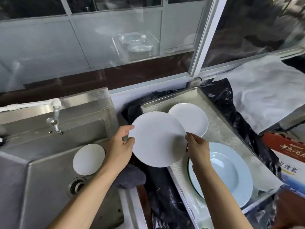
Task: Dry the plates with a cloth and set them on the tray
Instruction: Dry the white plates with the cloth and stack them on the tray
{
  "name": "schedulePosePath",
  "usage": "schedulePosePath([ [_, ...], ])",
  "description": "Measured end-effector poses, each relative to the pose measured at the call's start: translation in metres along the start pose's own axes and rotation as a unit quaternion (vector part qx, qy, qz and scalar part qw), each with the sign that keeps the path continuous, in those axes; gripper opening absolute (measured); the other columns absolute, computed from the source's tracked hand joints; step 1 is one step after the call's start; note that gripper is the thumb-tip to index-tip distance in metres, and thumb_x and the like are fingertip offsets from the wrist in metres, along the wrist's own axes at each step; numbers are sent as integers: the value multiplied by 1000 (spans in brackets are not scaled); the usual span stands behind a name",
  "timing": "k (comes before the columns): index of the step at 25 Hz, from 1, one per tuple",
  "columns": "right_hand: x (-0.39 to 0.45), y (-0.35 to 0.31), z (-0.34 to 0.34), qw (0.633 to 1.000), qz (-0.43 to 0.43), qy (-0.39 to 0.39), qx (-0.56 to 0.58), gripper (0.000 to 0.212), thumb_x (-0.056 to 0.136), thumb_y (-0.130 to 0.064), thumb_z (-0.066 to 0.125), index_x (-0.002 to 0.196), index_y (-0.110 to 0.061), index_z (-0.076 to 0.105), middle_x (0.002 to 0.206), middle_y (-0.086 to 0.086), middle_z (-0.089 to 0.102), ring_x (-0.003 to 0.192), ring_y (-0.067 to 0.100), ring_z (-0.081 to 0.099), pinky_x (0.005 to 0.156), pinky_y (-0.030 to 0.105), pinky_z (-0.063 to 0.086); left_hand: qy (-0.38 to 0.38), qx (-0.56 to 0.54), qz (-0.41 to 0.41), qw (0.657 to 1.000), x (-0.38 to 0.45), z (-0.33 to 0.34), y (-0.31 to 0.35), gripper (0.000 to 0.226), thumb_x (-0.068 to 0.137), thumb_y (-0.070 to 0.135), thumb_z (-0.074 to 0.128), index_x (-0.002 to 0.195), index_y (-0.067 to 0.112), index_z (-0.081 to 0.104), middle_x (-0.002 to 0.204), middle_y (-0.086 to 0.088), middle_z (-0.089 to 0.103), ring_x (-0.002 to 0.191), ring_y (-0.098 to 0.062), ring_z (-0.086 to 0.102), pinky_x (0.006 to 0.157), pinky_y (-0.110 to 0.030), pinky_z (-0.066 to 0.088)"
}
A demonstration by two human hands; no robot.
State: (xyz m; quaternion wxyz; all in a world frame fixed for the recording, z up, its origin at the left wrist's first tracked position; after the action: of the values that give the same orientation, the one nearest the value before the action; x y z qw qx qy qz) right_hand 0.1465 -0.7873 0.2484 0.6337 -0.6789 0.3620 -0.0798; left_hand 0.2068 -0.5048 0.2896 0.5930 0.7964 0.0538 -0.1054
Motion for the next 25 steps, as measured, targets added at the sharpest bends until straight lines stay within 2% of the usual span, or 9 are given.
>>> schedulePosePath([
  [4,56,7,-29,1000,-8,14,-10,26,90,-16,55,89,9,62,67,3,43,70,20,37,69,35,34,-12,-12,-25,1000,29,55,3,43,90,9,51,121,35,63,128,3,62,114,-22,63,100,-54,50],
  [9,113,11,-55,997,-35,36,-59,26,92,-12,51,94,14,58,71,20,48,69,24,46,68,41,44,-19,-42,-67,997,65,117,3,40,79,13,53,110,34,66,122,-4,63,112,-23,62,98,-56,53],
  [10,125,12,-60,996,-32,50,-66,25,94,-10,51,97,11,63,79,25,56,72,28,55,74,47,51,-25,-38,-74,996,73,130,1,41,81,10,53,112,32,66,120,-4,63,108,-21,62,98,-54,53],
  [12,143,12,-66,994,-24,69,-86,27,97,-10,50,106,-3,74,94,12,69,91,29,63,90,45,53,-40,-12,-79,996,85,152,-4,43,85,3,53,118,29,64,117,-4,62,100,-18,61,96,-42,53],
  [14,160,8,-67,992,-34,66,-106,28,96,-8,47,97,-8,75,86,8,64,88,27,59,83,38,48,-48,14,-74,996,97,169,-6,46,85,2,54,123,26,62,122,-6,59,101,-18,57,89,-34,48],
  [16,174,5,-67,989,-47,60,-129,26,94,-7,44,85,-2,69,78,18,57,79,32,51,71,37,43,-53,18,-75,996,109,182,-7,46,85,2,55,124,25,61,122,-1,56,106,-17,56,88,-33,48],
  [20,191,5,-66,983,-69,51,-161,25,96,-4,44,79,-8,61,81,17,51,81,29,44,73,35,35,-58,28,-84,994,120,198,-12,49,84,2,56,125,30,58,113,7,59,101,-6,57,78,-25,45],
  [23,197,4,-64,976,-95,55,-190,24,96,-1,46,73,-9,51,79,18,44,79,30,38,74,38,35,-62,23,-89,994,124,207,-19,50,83,1,56,127,25,57,123,-2,61,112,-18,58,91,-32,48],
  [25,201,4,-62,971,-110,55,-205,26,96,0,48,73,-12,47,78,18,40,78,30,33,73,37,31,-59,25,-92,994,124,210,-22,50,81,3,57,127,24,58,126,-3,60,114,-18,57,89,-30,46],
])
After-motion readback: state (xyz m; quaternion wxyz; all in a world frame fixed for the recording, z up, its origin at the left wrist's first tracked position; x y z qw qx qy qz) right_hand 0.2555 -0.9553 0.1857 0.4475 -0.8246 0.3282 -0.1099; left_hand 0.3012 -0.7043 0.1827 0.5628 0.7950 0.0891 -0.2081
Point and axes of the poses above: each hand's wrist, its own x-axis towards the middle knuckle, its own z-axis out of the palm, y = z × x, the point moved 8 cm from there along x, towards the middle knuckle
